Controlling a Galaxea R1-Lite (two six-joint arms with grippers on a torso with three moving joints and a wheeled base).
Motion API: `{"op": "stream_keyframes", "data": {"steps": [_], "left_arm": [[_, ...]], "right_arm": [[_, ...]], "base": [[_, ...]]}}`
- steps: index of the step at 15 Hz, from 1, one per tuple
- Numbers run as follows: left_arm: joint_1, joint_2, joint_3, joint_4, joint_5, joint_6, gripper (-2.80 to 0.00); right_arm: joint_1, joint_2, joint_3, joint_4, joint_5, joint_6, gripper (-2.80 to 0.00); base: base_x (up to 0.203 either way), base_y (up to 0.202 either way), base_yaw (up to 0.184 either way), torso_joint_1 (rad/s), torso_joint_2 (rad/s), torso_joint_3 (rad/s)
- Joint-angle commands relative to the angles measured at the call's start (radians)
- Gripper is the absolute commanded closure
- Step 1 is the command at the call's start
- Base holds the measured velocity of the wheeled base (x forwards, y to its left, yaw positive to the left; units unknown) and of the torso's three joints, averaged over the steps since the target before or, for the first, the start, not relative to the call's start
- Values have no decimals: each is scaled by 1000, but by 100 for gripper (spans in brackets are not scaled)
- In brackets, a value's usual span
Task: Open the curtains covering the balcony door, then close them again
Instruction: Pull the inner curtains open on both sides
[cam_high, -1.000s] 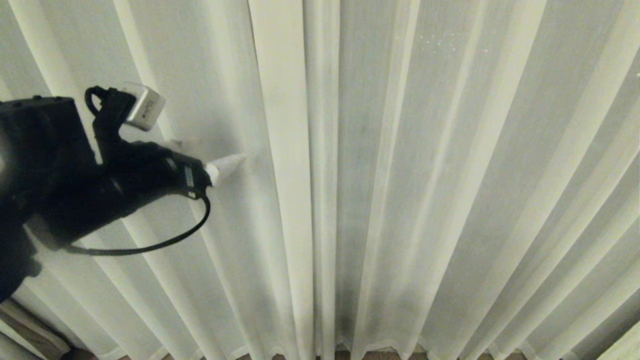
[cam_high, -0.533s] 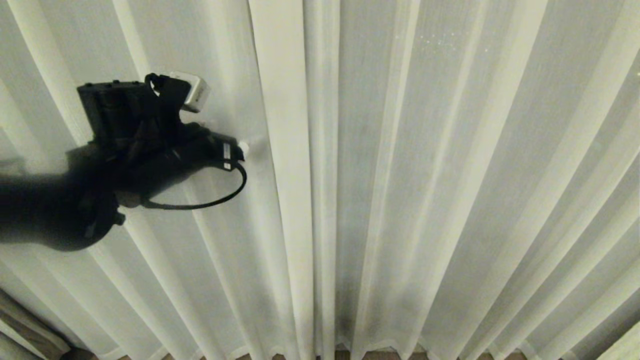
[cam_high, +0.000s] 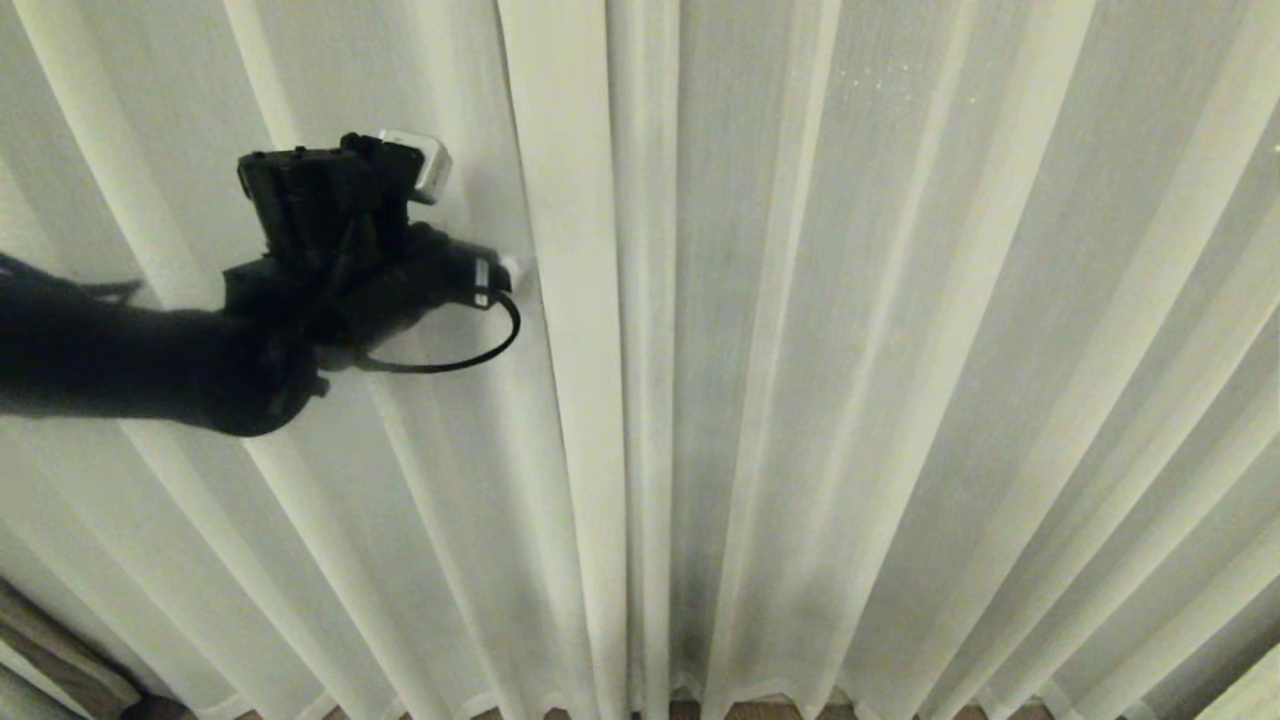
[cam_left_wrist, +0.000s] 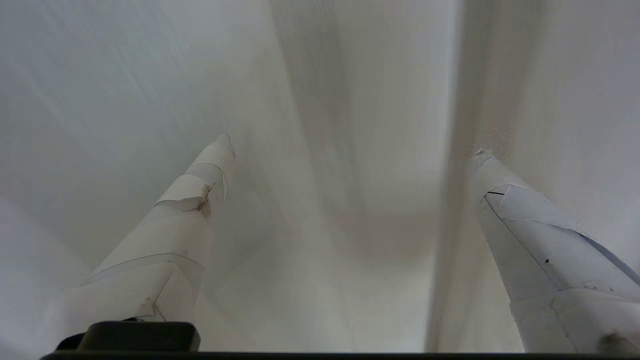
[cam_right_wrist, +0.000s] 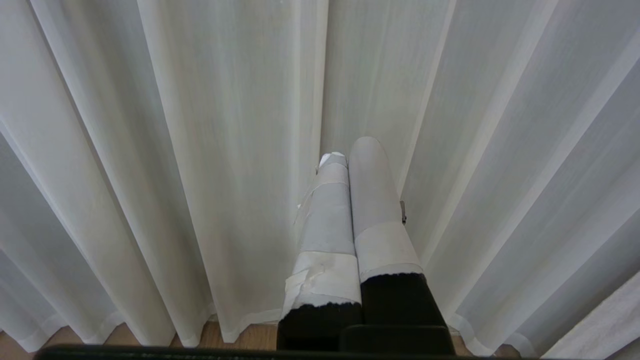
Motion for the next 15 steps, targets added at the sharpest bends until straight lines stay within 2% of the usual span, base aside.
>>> {"op": "stream_keyframes", "data": {"steps": [1,6,9,12,15], "left_arm": [[6,63,-83,-4,2,0,-280],[18,149,-250,-5,8,31,-280],[19,178,-299,-7,7,55,-280],[29,231,-374,-71,9,82,-280],[38,245,-395,-85,9,85,-280]], "right_arm": [[0,1,0,0,0,-1,0],[0,1,0,-1,0,-1,0],[0,1,0,-2,0,-1,0],[0,1,0,-2,0,0,0],[0,1,0,-2,0,0,0]], "base": [[0,0,0,0,0,0],[0,0,0,0,0,0],[0,0,0,0,0,0],[0,0,0,0,0,0],[0,0,0,0,0,0]]}}
